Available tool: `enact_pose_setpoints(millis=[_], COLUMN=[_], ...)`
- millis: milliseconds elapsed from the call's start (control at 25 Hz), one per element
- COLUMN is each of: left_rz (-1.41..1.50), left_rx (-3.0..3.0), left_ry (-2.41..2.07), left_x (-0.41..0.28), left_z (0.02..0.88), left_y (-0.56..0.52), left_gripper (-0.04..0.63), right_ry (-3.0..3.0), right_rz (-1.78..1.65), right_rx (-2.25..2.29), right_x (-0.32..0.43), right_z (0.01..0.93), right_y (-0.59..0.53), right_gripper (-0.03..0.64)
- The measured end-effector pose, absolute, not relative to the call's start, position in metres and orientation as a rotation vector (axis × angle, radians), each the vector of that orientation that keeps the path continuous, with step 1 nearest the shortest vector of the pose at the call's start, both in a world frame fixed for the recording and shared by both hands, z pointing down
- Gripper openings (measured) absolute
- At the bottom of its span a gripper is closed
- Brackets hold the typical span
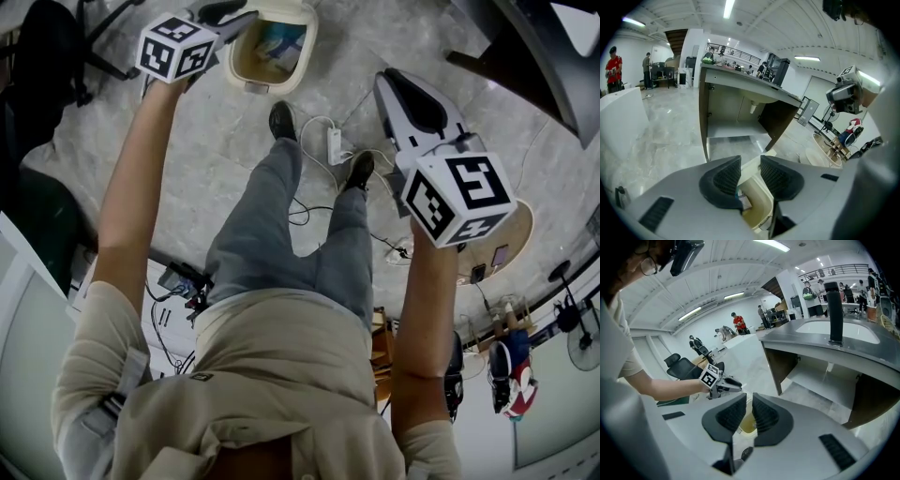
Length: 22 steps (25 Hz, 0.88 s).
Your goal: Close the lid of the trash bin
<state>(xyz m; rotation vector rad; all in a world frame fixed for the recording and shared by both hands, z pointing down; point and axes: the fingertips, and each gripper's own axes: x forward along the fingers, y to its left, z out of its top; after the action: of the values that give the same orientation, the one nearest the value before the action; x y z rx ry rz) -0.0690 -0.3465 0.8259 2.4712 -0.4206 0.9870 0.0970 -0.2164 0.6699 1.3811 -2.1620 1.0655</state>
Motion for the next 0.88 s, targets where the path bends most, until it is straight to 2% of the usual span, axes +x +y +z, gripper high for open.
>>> enact_pose_setpoints(millis=[360,440,880], left_rz=[0.991,0.997,1.058], left_rx=[2.397,2.364,2.201], left_ry=[-0.387,-0.38,-0.359], left_x=[-0.093,-0.1,-0.124], left_z=[0.842,0.851,0.914], left_y=[-0.306,-0.296,-0.246], left_gripper=[0.123,0.098,0.081], right_ry=[-2.162,-2.163,-2.143], right_rz=[1.079,1.082,1.113], right_rx=[1.336,1.328,1.29], right_x=[0.083,0.08,0.077], right_z=[0.678,0.68,0.703], right_y=[-0.216,-0.218,-0.219], right_gripper=[0.028,0.028,0.028])
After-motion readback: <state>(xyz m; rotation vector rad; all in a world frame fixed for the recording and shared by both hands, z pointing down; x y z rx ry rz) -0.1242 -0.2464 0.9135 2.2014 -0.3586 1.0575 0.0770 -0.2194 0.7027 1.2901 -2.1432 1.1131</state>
